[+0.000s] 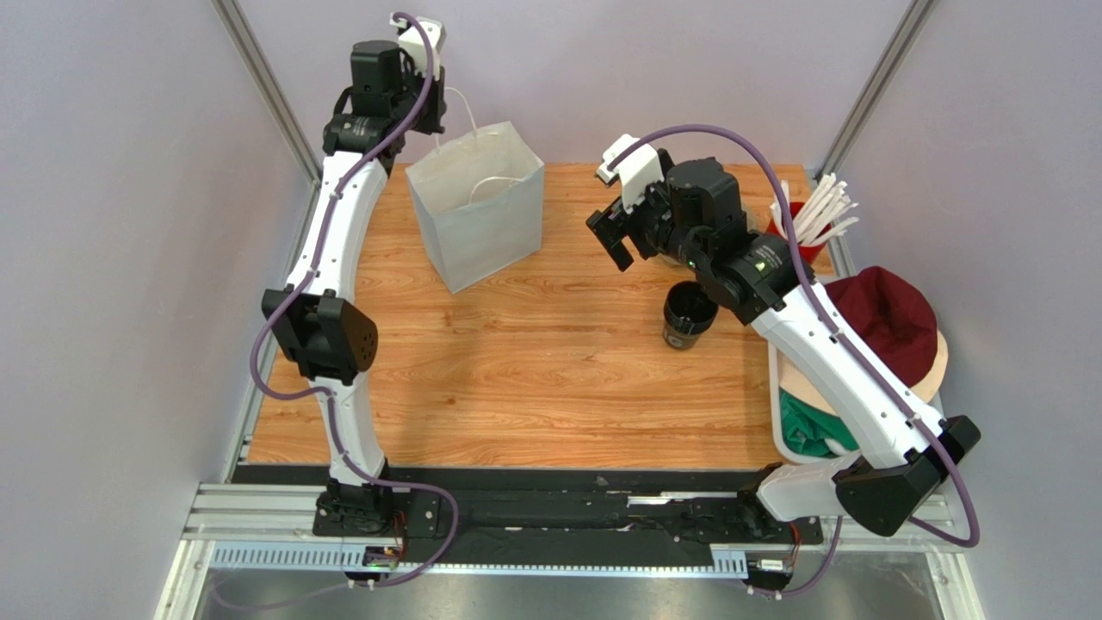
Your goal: Pack the takeout coffee
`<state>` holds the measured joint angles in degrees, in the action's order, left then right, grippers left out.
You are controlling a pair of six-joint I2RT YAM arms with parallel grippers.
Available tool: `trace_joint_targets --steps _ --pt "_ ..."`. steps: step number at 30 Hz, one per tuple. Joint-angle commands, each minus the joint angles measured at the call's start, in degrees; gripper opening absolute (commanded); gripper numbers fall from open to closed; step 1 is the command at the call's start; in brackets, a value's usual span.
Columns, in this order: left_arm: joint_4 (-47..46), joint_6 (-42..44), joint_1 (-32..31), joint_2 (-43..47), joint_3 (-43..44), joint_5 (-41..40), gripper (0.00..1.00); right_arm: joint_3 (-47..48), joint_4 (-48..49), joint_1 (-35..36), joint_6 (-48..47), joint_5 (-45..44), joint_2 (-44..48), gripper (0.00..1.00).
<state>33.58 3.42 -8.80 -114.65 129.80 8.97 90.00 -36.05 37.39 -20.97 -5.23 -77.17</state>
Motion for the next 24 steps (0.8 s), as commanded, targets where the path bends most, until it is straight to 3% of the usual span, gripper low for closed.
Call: trace_joint_targets --steps 1,7,9,12,13,19,24 --pt "-1.5 3.1 0.2 -3.2 4.3 -3.9 0.04 -0.9 3.1 -1.0 1.3 -0.2 2.3 0.85" --pt "-4.1 4.1 0.5 -3.2 4.2 -7.4 0.09 -1.6 3.3 -2.1 1.7 0.7 2.5 0.85" --pt "-4.7 3.7 0.8 -2.3 4.3 -7.5 0.16 -1.9 3.4 -2.4 1.9 0.8 2.4 0.85" --pt "-4.8 2.7 1.2 -0.5 4.0 -7.0 0.36 -2.7 3.5 -3.1 2.0 0.8 2.5 0.85" --pt "-4.8 2.4 1.4 0.0 4.0 -6.3 0.47 -3.1 3.5 -3.5 2.1 0.8 2.5 0.85" --pt "-2.6 1.4 1.4 5.8 2.6 -2.4 0.72 -6.5 2.2 -6.6 2.1 0.9 3.4 0.85" --pt "5.3 2.4 1.4 15.0 -2.7 4.7 0.92 -7.1 -4.3 -10.6 1.1 2.0 5.0 0.85"
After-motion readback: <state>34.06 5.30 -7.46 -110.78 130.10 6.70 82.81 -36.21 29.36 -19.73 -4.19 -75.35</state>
